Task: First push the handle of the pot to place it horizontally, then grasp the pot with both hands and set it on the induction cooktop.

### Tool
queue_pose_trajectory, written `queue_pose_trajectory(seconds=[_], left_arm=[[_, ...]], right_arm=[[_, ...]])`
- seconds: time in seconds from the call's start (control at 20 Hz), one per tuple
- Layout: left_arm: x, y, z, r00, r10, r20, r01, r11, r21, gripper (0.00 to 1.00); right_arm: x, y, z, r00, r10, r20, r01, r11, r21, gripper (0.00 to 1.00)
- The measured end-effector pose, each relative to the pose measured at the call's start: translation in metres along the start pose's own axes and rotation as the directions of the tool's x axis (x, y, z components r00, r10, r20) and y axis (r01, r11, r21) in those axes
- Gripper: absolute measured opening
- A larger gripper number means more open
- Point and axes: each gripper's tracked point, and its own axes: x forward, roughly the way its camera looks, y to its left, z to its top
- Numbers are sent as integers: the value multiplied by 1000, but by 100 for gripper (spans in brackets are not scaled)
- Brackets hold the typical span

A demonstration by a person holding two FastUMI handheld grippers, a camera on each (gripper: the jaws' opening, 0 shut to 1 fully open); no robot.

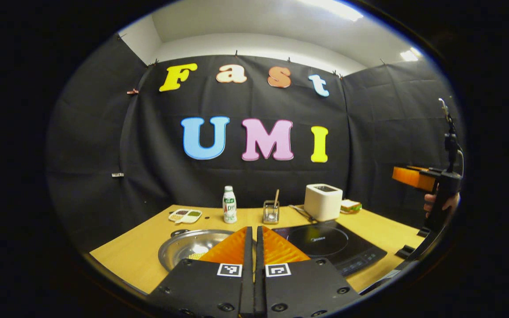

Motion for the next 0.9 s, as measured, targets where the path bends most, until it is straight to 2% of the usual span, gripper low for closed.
queue_pose_trajectory(seconds=[0.1,0.2,0.3,0.4,0.5,0.6,0.8,0.9], left_arm=[[2,-3,-41,995,-31,-97,30,1000,-11,5],[5,-9,-90,971,-78,-228,75,997,-21,5],[4,-4,-133,927,-90,-364,97,995,-1,5],[4,-7,-162,874,-127,-469,133,991,-20,5],[8,-9,-174,825,-148,-546,160,987,-26,5],[17,-1,-178,799,-131,-587,161,987,-1,5],[31,9,-174,765,-94,-637,138,990,20,5],[38,7,-167,759,-93,-645,142,990,24,5]], right_arm=[[-7,-7,-11,1000,-10,-4,10,1000,-18,98],[-12,-13,-21,1000,-21,-6,20,999,-42,98],[-18,-12,-27,1000,-13,-9,13,999,-50,98],[-21,-12,-32,1000,-11,-17,10,999,-50,98],[-25,-14,-34,1000,-17,-18,16,998,-55,98],[-27,-14,-38,1000,-14,-21,12,998,-64,98],[-29,-25,-44,999,-28,-34,25,995,-92,98],[-30,-30,-47,999,-37,-40,33,996,-86,98]])
